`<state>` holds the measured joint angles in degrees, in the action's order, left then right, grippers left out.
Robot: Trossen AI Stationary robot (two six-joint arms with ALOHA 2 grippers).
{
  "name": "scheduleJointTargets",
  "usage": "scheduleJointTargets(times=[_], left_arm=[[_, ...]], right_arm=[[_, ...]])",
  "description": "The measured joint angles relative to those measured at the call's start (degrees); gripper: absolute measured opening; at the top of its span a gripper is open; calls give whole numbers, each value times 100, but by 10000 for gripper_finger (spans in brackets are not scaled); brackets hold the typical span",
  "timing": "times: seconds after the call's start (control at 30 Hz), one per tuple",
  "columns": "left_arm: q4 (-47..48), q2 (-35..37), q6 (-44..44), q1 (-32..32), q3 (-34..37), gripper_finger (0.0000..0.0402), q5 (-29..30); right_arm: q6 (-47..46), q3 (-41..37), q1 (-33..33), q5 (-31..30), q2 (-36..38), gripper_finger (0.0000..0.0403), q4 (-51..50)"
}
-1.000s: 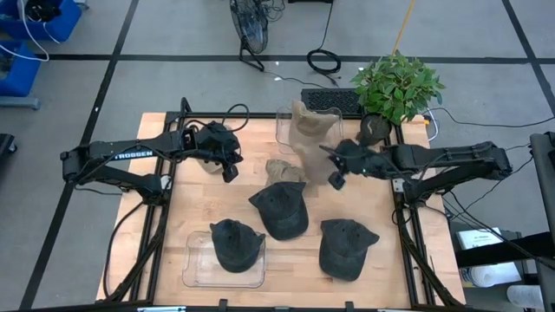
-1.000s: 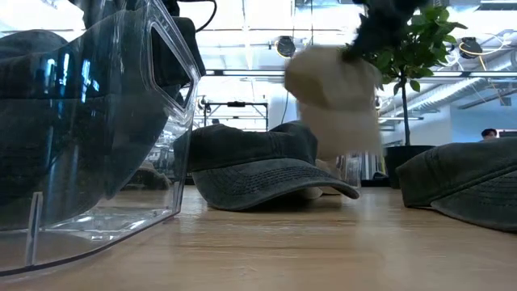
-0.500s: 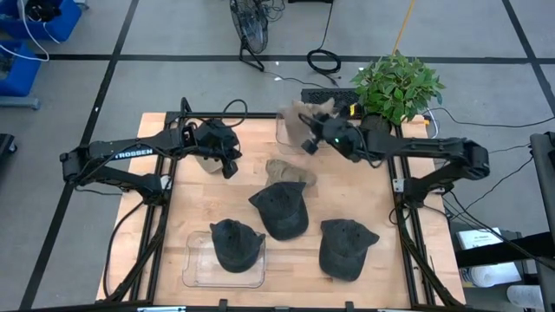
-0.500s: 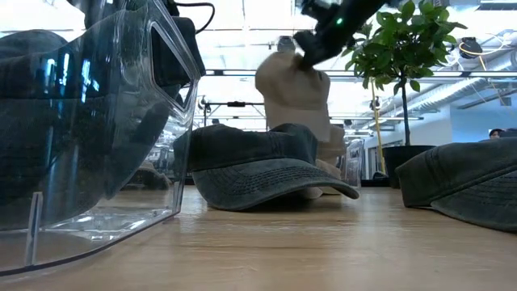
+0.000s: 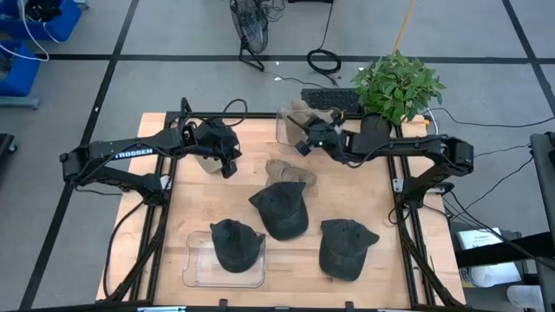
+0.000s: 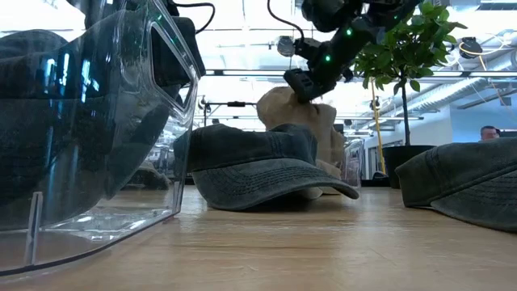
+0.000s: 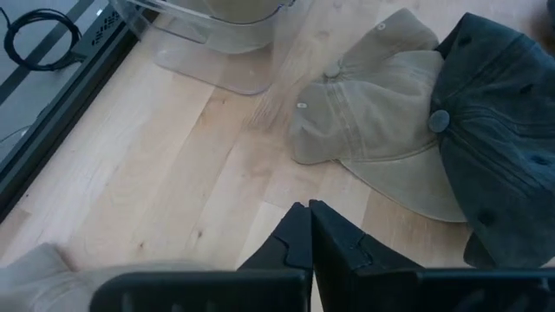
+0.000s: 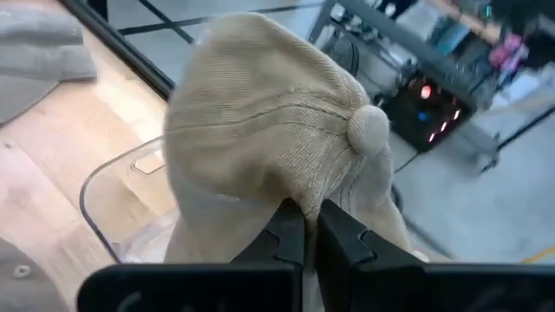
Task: Pick & Place hat
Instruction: Put the brown cap into the top transparent bin, then put the black cap into the bottom transparent bin
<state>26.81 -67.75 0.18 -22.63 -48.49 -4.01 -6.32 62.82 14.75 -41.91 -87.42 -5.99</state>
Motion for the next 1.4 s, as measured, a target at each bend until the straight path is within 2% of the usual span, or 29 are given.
scheduleJointTargets(times=[0.17, 0.3, 0.4, 0.57, 0.7, 0.93, 1.03, 1.13, 1.2, 1.27, 1.4], left_arm=[[2, 0, 25, -62, 0, 14, -7], [0, 0, 17, -103, 0, 4, -52], [0, 0, 16, -145, 0, 8, -78], [-2, 0, 47, -184, 0, 11, -68], [-3, 0, 62, -185, 0, 5, -63], [-38, 0, 34, -217, 0, 26, -45], [-49, 0, -27, -221, 0, 19, -46], [-55, 0, -32, -221, 0, 5, -46], [-54, 0, -32, -221, 0, 5, -46], [-52, 0, -35, -221, 0, 10, -48], [-52, 0, -41, -142, 0, 7, -48]], right_arm=[[-310, -79, -51, -18, 7, 11, -19], [-629, -111, 65, 21, 5, 17, -117], [-794, -113, 135, 380, 90, 34, -418], [-1097, -124, 205, 1203, 200, 84, -780], [-1029, -122, 217, 1180, 495, 138, -1036], [-1012, -117, 268, 1237, 1315, 222, -1284], [-1163, -115, 170, 1767, 1663, 236, -1379], [-1433, -115, -13, 2249, 1932, 228, -1584], [-1613, -115, -222, 2265, 2063, 208, -1816], [-1785, -115, -483, 2267, 2164, 177, -2025], [-2355, -115, -1088, 2281, 2298, 90, -2770]])
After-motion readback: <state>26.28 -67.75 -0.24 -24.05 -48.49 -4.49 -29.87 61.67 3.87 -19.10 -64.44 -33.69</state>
